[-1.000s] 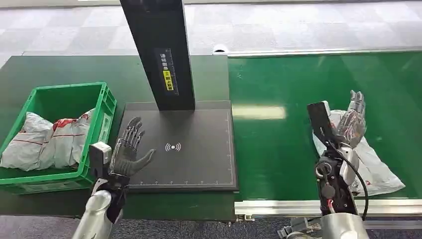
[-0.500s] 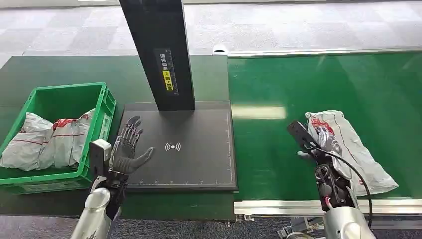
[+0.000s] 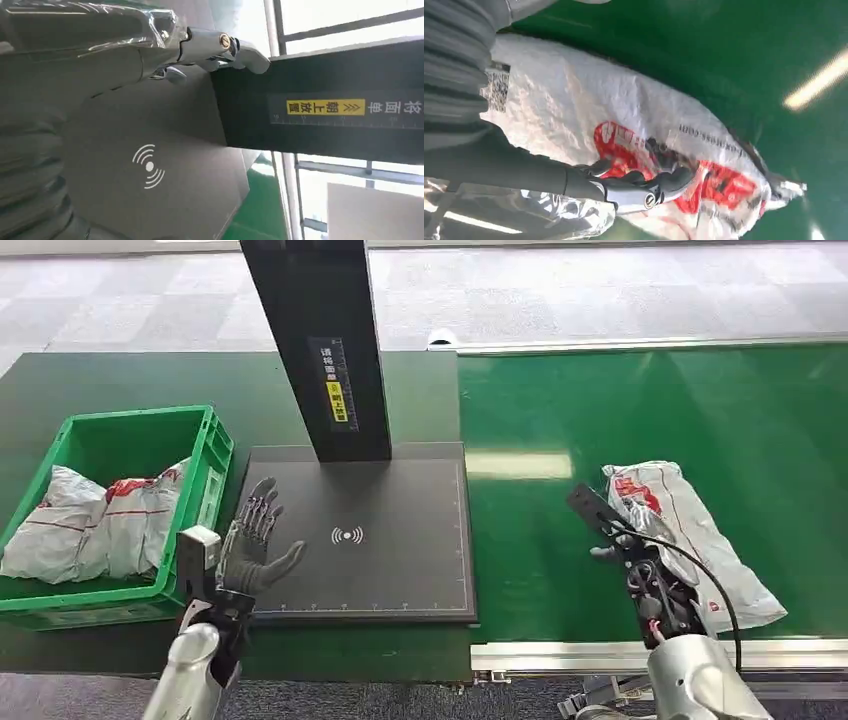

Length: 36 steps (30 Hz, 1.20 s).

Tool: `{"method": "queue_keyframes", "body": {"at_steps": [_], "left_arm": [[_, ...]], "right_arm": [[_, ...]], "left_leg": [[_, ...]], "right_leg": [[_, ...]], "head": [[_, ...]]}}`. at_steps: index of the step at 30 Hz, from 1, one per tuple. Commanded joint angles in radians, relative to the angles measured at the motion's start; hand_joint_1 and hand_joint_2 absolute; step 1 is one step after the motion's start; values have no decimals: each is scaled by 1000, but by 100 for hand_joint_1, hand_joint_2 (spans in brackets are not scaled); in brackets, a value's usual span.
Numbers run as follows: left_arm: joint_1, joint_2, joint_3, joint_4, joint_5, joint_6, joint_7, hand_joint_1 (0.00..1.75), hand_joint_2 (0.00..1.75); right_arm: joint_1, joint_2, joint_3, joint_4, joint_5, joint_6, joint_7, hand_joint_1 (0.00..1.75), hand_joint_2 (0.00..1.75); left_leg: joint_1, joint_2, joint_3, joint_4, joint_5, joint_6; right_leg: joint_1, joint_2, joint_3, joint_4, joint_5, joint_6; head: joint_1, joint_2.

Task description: Moved the parcel from conveyor to table for the left to box.

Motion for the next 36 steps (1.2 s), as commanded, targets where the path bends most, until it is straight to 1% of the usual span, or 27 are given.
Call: {"method": "queue_keyframes", "body": {"at_steps": [1,2,3,4,5,6,8,10,12,15,16,17,18,19,21,22,23,24,25,29,30,31,32,33,34,36], "left_arm": [[108,-12,46,-131,10,0,18,0,175],[89,-12,44,-109,9,1,19,0,175],[71,-11,43,-93,9,3,19,0,175],[63,-10,42,-83,9,4,18,0,175],[54,-10,41,-73,8,5,18,0,175],[52,-10,41,-70,8,5,18,0,175],[46,-10,39,-65,8,5,18,0,175],[34,-8,36,-48,7,2,19,0,175],[10,-9,31,-20,3,0,17,0,175],[4,-10,31,-8,3,2,17,0,175],[4,-10,31,-8,3,2,17,0,175],[4,-10,31,-8,3,2,17,0,175],[-7,-7,28,7,0,-1,14,0,175],[-19,-5,26,23,-1,-3,13,0,175],[-34,-3,26,35,-1,-3,11,0,175],[-43,-1,22,45,-1,-4,10,0,175],[-50,0,18,54,-1,-6,10,0,175],[-52,-1,18,57,-1,-5,10,0,175],[-52,-2,18,60,0,-4,9,0,175],[-40,-2,19,47,1,-2,8,0,175],[-40,-2,19,47,1,-2,8,0,175],[-40,-2,19,47,1,-2,8,0,175],[-40,-2,19,47,1,-2,8,0,175],[-43,-2,17,50,1,-3,8,0,175],[-48,-2,15,57,1,-3,8,0,175],[-57,-1,13,68,1,-3,9,0,175]], "right_arm": [[-28,47,-53,-128,-46,-281,-82,0,175],[-24,39,-39,-128,-26,-239,-66,0,175],[-25,39,-52,-120,-44,-216,-76,0,175],[-26,37,-53,-114,-46,-219,-83,0,175],[-30,38,-61,-100,-54,-239,-93,0,175],[-33,38,-70,-93,-62,-238,-87,0,175],[-39,36,-66,-76,-58,-227,-87,0,175],[-50,30,-51,-38,-42,-167,-71,0,175],[-60,25,-33,17,-14,-68,-22,0,175],[-63,22,-32,25,-12,-62,-22,0,175],[-63,22,-32,25,-12,-62,-22,0,175],[-63,22,-32,25,-12,-62,-22,0,175],[-74,14,-20,55,2,-1,-8,0,175],[-78,11,-31,70,-9,26,-10,0,175],[-80,-2,-56,93,-28,35,1,0,175],[-85,-12,-64,117,-34,77,8,0,175],[-83,-17,-66,126,-35,96,6,0,175],[-80,-18,-67,129,-35,99,4,0,175],[-80,-15,-74,125,-42,84,-1,0,175],[-86,-8,-75,126,-42,84,0,0,175],[-86,-8,-75,126,-42,84,0,0,175],[-86,-8,-75,126,-42,84,0,0,175],[-86,-8,-75,126,-42,84,0,0,175],[-87,-9,-72,131,-40,98,3,0,175],[-90,-13,-69,142,-38,135,16,0,175],[-86,-15,-74,144,-44,156,15,0,175]], "left_leg": [[-1,7,3,-1,-2,0],[-1,5,4,-1,-3,0],[0,2,2,-1,-1,0],[0,0,4,-1,-1,0],[0,-1,2,-1,0,0],[-1,-1,4,-1,0,0],[-1,-1,1,0,0,0],[0,0,1,0,0,0],[-1,0,2,-1,0,0],[-1,-1,5,-2,0,0],[-1,-1,2,-1,0,0],[-1,0,4,-2,0,0],[-1,0,4,-2,0,0],[0,0,3,-1,-1,0],[-1,-1,3,-1,0,0],[0,-2,3,-1,0,0],[-1,-2,3,-1,0,0],[-1,-2,2,-1,0,0],[-1,-4,3,-1,1,0],[-1,0,2,-1,0,0],[-1,2,6,-3,-1,0],[-1,0,3,-1,-1,0],[-1,0,5,-2,-1,0],[-1,0,4,-1,0,0],[-1,-1,3,-1,0,0],[-1,0,2,-1,0,0]], "right_leg": [[-1,5,0,1,-1,1],[-1,3,2,0,-2,1],[0,0,1,0,-1,1],[0,-3,3,-1,-2,1],[0,-3,2,0,-1,1],[0,-3,3,-1,-1,1],[-1,-2,1,0,-1,1],[0,-2,1,0,-1,1],[0,-2,2,-1,-1,1],[-1,-4,5,-1,-2,2],[0,-2,2,0,-1,1],[-1,-2,3,-1,-1,2],[-1,-2,3,-1,-1,2],[0,-2,2,-1,-1,1],[0,-3,3,-1,-1,2],[0,-4,3,-1,-1,2],[0,-4,3,-1,-1,2],[-1,-3,2,0,-1,1],[-1,-6,4,-1,-1,2],[-1,-1,1,0,-1,1],[-1,-1,5,-2,-1,2],[-1,-2,3,0,-1,1],[-1,-2,4,-1,-2,2],[-1,-2,3,0,-1,1],[0,-2,2,0,-1,1],[-1,-2,2,0,-1,1]], "head": [[0,0],[0,0],[0,0],[0,0],[0,0],[0,0],[0,0],[0,0],[0,0],[0,0],[0,0],[0,0],[0,0],[0,0],[0,0],[0,0],[0,0],[0,0],[0,0],[0,0],[0,0],[0,0],[0,0],[0,0],[0,0],[0,0]]}}
